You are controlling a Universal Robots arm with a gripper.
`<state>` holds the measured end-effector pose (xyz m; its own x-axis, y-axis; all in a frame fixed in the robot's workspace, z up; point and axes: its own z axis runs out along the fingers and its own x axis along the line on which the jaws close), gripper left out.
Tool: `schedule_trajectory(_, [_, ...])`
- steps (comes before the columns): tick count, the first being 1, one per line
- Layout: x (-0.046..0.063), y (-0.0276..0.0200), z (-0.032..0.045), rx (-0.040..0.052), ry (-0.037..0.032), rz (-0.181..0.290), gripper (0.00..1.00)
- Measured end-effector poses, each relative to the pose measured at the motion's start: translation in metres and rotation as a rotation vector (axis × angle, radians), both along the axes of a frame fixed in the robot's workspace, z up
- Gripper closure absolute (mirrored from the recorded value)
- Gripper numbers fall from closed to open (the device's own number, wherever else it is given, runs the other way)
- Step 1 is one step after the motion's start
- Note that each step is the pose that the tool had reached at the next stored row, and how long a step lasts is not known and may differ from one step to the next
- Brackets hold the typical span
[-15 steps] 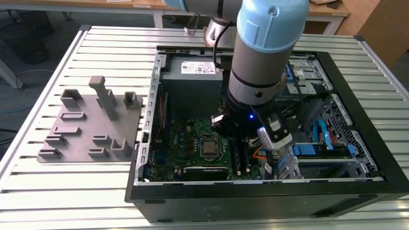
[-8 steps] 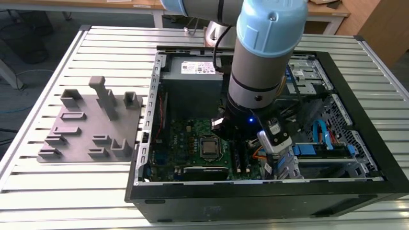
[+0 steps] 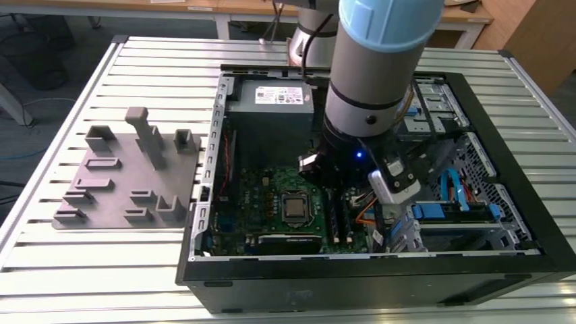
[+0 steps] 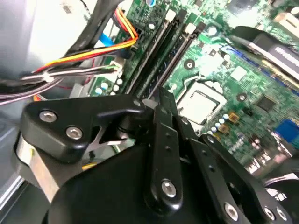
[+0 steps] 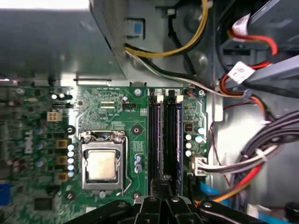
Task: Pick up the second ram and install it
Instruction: 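Press down the second ram until it locks into place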
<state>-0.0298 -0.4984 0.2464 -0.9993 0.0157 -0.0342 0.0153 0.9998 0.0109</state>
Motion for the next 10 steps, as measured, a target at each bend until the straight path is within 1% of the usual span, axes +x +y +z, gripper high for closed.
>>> schedule_trajectory(2, [0.0000,0.0000,0.0088,0.0000,0.0000,0.000,0.89])
schedule_trajectory(3, [0.0000,0.0000,0.0114,-0.0001,0.0001,0.000,0.89])
schedule_trajectory(10, [0.0000,0.0000,0.0119,-0.0001,0.0000,0.000,0.89])
